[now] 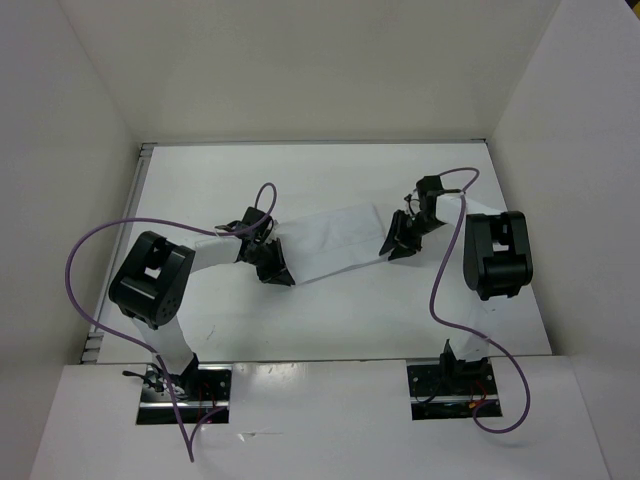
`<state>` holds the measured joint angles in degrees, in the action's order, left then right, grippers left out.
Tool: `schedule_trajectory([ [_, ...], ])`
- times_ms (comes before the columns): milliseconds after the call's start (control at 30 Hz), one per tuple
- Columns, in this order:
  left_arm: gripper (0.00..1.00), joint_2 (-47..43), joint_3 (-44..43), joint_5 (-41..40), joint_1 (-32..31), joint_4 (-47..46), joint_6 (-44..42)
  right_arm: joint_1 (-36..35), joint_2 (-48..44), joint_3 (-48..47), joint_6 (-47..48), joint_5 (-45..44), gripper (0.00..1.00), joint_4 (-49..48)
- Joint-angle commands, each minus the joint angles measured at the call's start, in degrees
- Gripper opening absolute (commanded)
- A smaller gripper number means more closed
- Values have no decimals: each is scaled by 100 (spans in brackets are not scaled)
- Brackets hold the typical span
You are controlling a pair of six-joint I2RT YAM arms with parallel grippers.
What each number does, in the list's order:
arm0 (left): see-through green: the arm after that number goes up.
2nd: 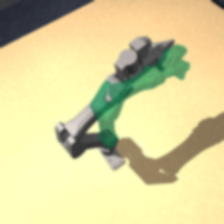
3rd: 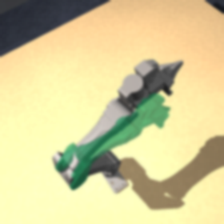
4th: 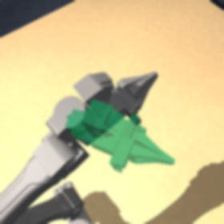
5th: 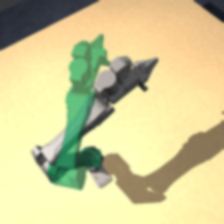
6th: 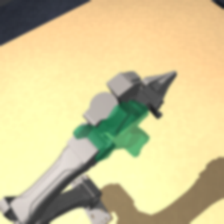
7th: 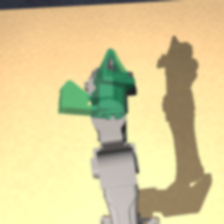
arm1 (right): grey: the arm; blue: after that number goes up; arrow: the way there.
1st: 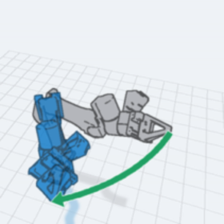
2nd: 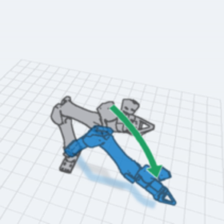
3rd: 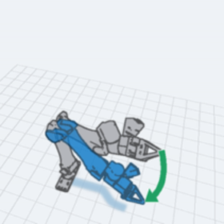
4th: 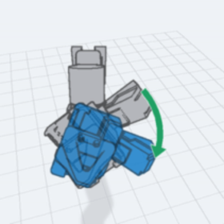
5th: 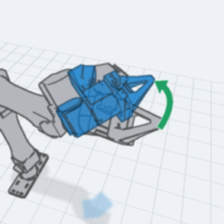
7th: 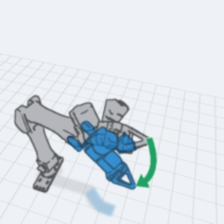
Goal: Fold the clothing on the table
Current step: Fold the skirt
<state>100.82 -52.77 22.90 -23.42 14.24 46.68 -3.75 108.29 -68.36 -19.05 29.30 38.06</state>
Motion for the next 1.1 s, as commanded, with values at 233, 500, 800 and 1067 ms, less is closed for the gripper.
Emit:
schedule_trajectory([
  [233, 0, 0, -14, -180, -40, 158, -106, 199, 131, -195, 112, -82, 37, -352],
  [500, 0, 0, -145, -66, -40, 158, -325, 199, 0, -248, -46, 49, 1, -721],
  [800, 0, -755, -910, 689, -40, 1142, -1003, 146, -1370, -91, 59, 225, 0, 95],
  [1067, 0, -1398, -1383, 743, 452, 1380, -1063, 41, -2198, -184, 33, 471, 0, 149],
])
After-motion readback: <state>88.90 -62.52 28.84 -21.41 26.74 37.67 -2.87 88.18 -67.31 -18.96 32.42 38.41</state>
